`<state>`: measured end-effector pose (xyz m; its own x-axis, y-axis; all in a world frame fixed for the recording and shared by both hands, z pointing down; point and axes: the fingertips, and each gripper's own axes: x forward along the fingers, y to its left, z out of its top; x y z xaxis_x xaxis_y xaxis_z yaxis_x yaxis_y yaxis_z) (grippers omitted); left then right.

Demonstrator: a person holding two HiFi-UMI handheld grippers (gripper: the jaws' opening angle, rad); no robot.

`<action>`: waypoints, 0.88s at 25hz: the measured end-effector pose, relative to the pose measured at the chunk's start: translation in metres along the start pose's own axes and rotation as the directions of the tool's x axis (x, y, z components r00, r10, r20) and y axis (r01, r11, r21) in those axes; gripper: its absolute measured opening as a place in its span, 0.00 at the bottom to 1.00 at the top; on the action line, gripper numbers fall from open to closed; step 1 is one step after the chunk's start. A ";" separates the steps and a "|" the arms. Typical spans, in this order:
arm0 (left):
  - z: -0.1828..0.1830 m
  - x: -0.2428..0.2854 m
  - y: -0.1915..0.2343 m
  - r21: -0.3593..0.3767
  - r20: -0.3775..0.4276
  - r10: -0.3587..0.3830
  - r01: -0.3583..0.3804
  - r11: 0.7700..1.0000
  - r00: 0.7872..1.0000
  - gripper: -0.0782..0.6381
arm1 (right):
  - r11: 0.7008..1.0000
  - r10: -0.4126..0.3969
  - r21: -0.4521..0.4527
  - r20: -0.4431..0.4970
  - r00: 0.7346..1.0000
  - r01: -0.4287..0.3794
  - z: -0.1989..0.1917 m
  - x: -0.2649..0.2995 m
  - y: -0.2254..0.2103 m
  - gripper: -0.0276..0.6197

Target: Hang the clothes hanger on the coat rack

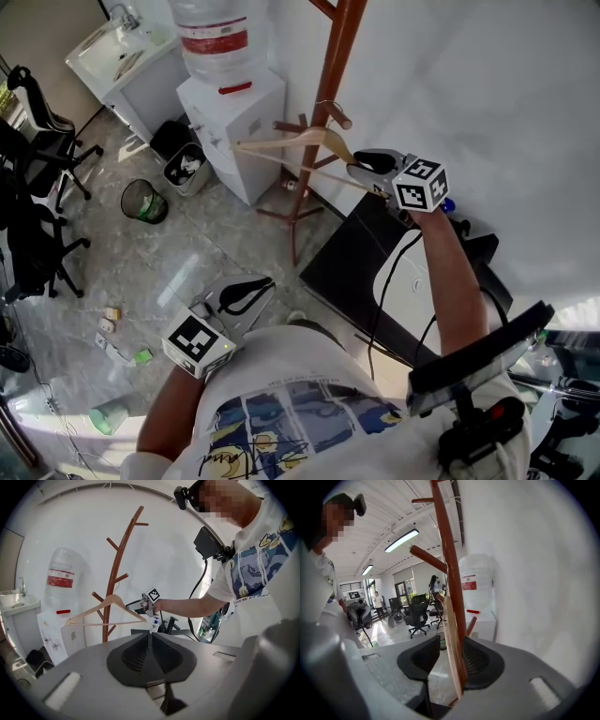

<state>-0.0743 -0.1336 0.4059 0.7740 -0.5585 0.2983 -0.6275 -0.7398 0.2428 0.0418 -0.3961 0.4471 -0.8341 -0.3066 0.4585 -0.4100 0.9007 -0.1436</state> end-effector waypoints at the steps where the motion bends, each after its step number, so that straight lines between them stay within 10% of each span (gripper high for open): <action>1: 0.001 -0.001 -0.001 0.002 0.001 -0.005 0.005 1.000 1.000 0.15 | 1.000 -0.027 0.002 0.010 1.000 0.027 0.001 -0.003 -0.003 0.26; 11: -0.004 -0.013 -0.007 0.017 -0.006 -0.088 0.088 0.996 0.996 0.15 | 0.941 -0.338 0.078 0.117 0.934 0.330 0.000 -0.050 -0.016 0.26; 22: -0.009 -0.045 -0.014 0.047 0.007 -0.197 0.197 0.979 0.980 0.15 | 0.887 -0.461 0.079 0.100 0.882 0.455 -0.019 -0.075 0.089 0.25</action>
<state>-0.1009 -0.0945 0.3976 0.8831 -0.4041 0.2385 -0.4582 -0.8520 0.2531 0.0753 -0.2869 0.4166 -0.5834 -0.7161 0.3832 -0.7722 0.6353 0.0117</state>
